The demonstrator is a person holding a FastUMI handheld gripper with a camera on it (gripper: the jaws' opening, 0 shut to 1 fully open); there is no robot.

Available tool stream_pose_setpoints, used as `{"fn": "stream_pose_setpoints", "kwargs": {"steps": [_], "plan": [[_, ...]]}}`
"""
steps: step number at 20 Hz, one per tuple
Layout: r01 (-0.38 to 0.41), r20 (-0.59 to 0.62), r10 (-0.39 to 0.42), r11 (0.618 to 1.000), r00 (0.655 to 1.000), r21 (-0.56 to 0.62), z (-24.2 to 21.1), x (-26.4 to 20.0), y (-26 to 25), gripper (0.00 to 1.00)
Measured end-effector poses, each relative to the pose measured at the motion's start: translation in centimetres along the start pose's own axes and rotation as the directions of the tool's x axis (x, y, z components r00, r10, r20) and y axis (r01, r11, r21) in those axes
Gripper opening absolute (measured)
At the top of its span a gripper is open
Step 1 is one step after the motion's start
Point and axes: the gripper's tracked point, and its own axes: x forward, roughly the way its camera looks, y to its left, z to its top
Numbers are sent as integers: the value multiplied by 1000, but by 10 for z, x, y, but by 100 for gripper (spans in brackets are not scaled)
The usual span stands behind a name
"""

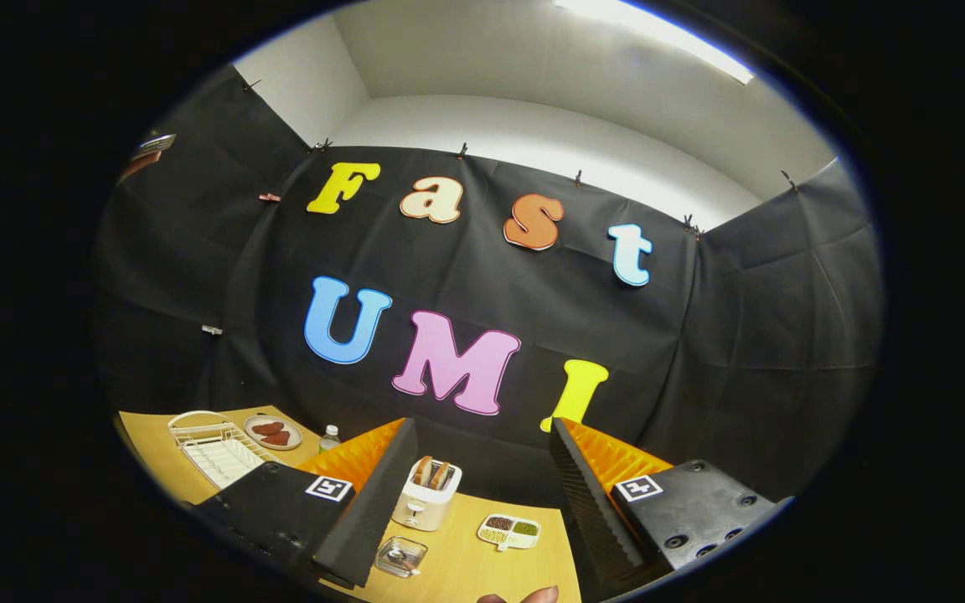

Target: Take the plate from the dish rack, then take the spoon from the basket and place it into the plate.

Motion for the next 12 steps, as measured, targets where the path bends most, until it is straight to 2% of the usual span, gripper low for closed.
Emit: {"fn": "stream_pose_setpoints", "kwargs": {"steps": [12], "plan": [[-3, -12, 3, 999, 1000, 32, -1, -4, 4, 98]]}}
